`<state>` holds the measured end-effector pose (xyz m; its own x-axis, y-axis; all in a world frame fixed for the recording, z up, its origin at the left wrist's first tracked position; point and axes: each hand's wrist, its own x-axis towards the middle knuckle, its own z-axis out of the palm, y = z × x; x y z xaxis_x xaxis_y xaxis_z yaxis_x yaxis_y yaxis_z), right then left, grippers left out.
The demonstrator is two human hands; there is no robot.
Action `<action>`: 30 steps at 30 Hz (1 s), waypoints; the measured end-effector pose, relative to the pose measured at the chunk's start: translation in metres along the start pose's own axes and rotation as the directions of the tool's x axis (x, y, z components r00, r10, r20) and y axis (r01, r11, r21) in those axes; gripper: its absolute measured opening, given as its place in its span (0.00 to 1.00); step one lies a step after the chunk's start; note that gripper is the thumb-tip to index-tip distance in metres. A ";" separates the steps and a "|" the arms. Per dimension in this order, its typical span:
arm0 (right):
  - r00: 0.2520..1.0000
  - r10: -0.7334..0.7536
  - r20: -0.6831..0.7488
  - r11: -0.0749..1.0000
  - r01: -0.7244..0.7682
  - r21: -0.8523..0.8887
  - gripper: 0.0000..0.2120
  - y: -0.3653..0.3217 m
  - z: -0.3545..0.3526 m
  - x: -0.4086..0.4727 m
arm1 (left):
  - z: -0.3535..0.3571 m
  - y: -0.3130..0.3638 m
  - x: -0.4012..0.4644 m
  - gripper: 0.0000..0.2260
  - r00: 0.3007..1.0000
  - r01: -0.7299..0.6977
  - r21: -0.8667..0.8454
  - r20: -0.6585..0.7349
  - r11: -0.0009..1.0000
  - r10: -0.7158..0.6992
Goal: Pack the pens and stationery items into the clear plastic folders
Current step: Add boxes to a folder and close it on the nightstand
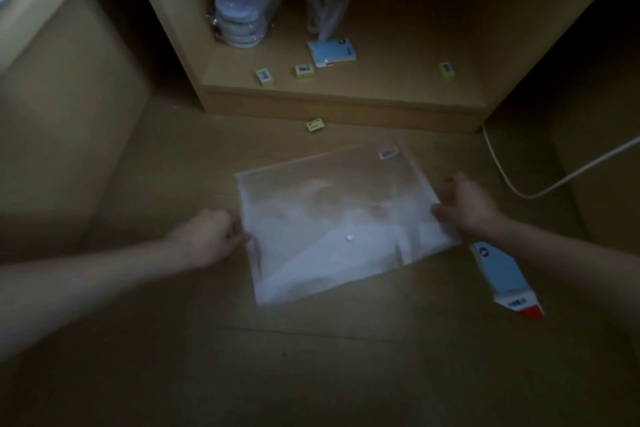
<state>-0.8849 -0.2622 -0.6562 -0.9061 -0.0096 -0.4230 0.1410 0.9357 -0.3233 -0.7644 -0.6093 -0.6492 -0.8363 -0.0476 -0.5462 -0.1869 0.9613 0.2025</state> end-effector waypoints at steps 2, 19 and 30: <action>0.995 -0.056 -0.084 0.997 0.050 -0.066 0.26 0.000 0.002 -0.006 | -0.007 0.000 0.007 0.07 0.994 -0.084 0.073 -0.064 0.994 0.089; 0.928 -0.336 0.163 0.921 0.360 -0.149 0.13 -0.017 0.060 -0.023 | 0.029 -0.001 0.038 0.31 0.918 -0.396 0.535 0.257 0.746 0.303; 0.862 -0.468 0.196 0.814 0.507 -0.284 0.25 -0.029 0.064 -0.003 | 0.103 0.025 -0.029 0.18 0.641 -0.737 0.426 0.193 0.525 0.743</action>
<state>-0.8604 -0.3115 -0.7000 -0.7685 -0.5153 -0.3794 -0.4576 0.8570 -0.2370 -0.6920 -0.5557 -0.7122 -0.5756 0.7359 -0.3566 0.7373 0.6556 0.1628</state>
